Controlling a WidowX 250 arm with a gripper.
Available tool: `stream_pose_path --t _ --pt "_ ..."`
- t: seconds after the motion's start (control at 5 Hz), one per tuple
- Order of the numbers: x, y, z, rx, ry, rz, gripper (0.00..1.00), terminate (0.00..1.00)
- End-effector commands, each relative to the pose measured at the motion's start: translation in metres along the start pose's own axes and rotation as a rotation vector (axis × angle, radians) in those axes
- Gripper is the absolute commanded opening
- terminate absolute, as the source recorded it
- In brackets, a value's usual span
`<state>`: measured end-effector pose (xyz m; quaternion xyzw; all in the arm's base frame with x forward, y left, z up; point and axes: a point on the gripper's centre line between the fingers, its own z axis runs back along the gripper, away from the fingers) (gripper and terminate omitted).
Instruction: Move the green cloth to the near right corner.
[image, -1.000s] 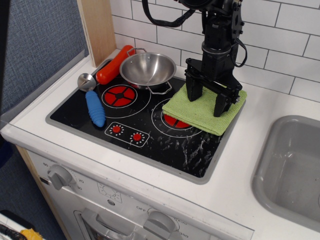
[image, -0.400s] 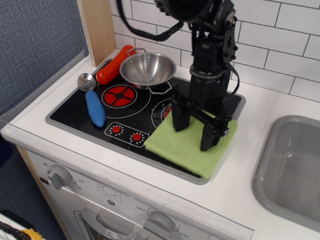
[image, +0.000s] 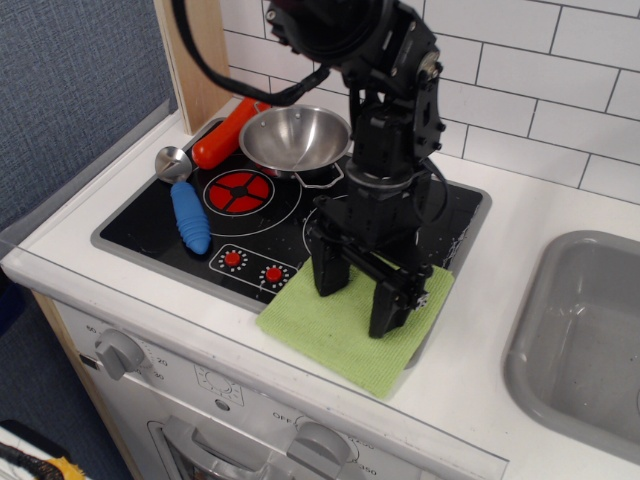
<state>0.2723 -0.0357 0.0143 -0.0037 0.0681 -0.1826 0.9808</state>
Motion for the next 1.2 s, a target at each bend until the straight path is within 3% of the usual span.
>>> stream_pose_path --t 0.0,0.2,0.4,0.6,0.8,1.0 --pt "-0.002 -0.004 0.051 0.058 -0.232 -0.013 1.00 0.00" --pt "-0.009 -0.006 0.067 0.059 -0.302 -0.005 1.00 0.00" --pt "-0.010 -0.006 0.066 0.045 -0.296 -0.003 1.00 0.00" --pt "-0.008 -0.007 0.062 0.094 -0.254 0.034 1.00 0.00" --pt "-0.008 -0.007 0.062 0.094 -0.254 0.034 1.00 0.00" --pt "-0.008 -0.007 0.062 0.094 -0.254 0.034 1.00 1.00"
